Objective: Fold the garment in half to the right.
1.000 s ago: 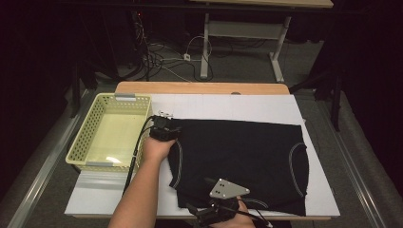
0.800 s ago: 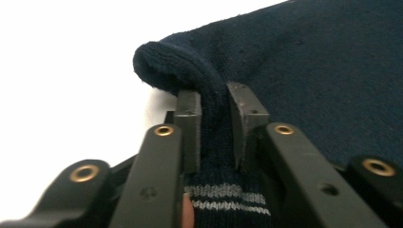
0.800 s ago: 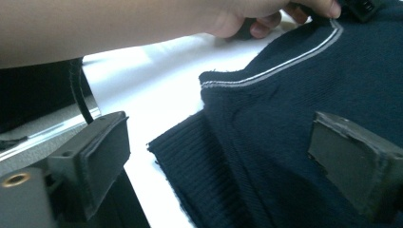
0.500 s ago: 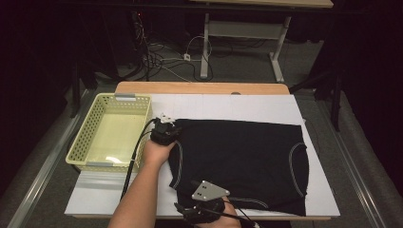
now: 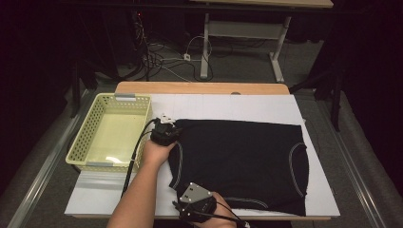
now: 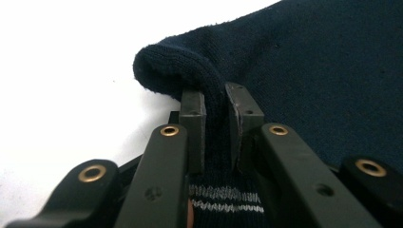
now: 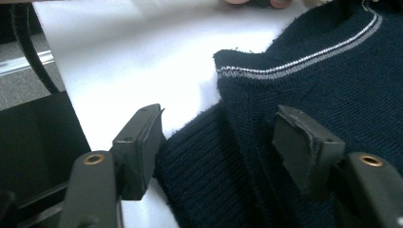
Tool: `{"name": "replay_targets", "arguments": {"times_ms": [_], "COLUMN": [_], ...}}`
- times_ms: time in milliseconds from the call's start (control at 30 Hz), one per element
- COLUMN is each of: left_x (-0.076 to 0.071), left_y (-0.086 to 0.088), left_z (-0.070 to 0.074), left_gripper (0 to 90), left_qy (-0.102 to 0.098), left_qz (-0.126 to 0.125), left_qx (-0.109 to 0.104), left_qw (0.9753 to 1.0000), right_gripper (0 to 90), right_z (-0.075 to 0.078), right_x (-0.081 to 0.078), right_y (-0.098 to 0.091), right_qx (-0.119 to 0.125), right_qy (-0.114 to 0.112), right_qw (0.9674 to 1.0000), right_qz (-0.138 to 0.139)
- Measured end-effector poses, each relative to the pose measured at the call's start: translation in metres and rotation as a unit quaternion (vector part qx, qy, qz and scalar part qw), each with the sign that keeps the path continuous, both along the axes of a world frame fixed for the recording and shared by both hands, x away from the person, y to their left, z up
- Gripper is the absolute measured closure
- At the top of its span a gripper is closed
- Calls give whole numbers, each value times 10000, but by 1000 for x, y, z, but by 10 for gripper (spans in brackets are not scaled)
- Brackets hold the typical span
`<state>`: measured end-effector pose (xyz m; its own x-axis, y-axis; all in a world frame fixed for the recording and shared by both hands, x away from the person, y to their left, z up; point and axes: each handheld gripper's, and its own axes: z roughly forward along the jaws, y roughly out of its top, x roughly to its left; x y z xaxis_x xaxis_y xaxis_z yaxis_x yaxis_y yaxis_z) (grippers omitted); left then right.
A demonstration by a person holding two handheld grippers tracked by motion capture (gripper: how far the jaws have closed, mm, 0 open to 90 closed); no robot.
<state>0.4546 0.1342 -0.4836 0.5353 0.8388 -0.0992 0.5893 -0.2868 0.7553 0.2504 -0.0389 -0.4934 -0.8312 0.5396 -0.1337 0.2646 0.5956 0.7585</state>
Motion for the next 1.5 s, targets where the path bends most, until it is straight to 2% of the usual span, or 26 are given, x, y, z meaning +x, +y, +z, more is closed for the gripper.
{"name": "replay_targets", "arguments": {"times_ms": [200,433,633,700,800,1133,1267,1333,1500], "left_x": [0,0,-1,-1,-1,-1,-1,-1,-2], "left_y": [0,0,-1,-1,-1,0,-1,0,-2], "left_z": [0,0,0,0,0,0,1,2,10], "left_gripper": [774,774,775,775,775,777,777,777,777], "left_qy": [12,11,-13,-19,-13,-7,-38,33,67], "left_qz": [6,-20,-2,-5,2,19,-39,20,164], "left_qx": [22,24,63,50,44,14,22,-47,-182], "left_qw": [10000,10000,10000,10000,10000,10000,10000,10000,9997], "right_gripper": [500,616,757,776,801,813,813,813,813], "right_z": [1,2,3,3,2,3,5,8,17], "right_x": [2,3,4,5,4,6,5,5,5], "right_y": [-2,-5,-8,-8,-7,-12,-15,-16,-26], "right_qx": [-3,-85,-175,-189,-224,10,133,172,513], "right_qy": [-8,-67,-139,-131,-249,-163,-160,-176,-191], "right_qw": [10000,9998,9997,9997,9994,9998,9997,9997,9984], "right_qz": [-76,-143,-82,-83,-84,-110,-94,-72,-174]}}
